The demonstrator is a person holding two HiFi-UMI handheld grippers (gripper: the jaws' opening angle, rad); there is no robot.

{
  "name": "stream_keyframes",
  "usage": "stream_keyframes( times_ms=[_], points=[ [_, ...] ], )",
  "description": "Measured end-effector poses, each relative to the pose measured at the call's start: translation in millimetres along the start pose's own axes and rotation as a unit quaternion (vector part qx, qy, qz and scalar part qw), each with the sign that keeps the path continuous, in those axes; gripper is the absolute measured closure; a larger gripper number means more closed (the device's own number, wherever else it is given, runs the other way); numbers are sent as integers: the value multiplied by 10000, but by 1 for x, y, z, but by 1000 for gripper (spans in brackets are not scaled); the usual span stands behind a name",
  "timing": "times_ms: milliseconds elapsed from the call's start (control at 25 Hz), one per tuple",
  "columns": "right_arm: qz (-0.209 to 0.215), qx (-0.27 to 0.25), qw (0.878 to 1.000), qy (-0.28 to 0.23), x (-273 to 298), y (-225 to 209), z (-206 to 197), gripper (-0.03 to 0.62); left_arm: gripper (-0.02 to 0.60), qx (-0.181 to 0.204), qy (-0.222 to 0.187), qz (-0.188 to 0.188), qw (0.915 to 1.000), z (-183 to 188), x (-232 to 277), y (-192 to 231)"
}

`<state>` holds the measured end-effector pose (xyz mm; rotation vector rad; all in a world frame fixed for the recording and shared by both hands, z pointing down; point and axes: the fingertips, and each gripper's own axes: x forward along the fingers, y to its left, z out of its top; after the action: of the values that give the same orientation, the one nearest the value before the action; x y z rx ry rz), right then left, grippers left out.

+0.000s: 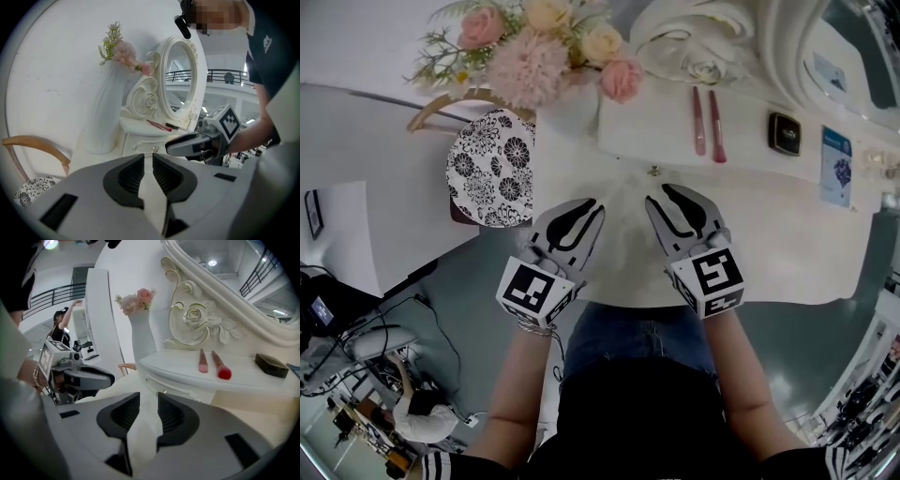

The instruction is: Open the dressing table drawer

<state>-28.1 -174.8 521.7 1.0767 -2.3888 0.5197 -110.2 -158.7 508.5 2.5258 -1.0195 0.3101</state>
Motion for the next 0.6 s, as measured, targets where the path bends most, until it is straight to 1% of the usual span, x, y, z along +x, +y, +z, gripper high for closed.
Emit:
stream_keyframes(
  times_ms=[240, 480, 600],
  points=[
    [-234, -36, 9997, 6, 9, -6, -1, 457, 509, -52, 59, -15, 10000, -4, 5, 6],
    [-445, -29, 9990, 22, 19, -15, -3, 436, 511, -26, 66, 43, 10000, -5, 10, 11],
    [-454, -25, 9990, 41, 23, -15, -4, 436, 530, -34, 55, 43, 10000, -6, 10, 12]
  ],
)
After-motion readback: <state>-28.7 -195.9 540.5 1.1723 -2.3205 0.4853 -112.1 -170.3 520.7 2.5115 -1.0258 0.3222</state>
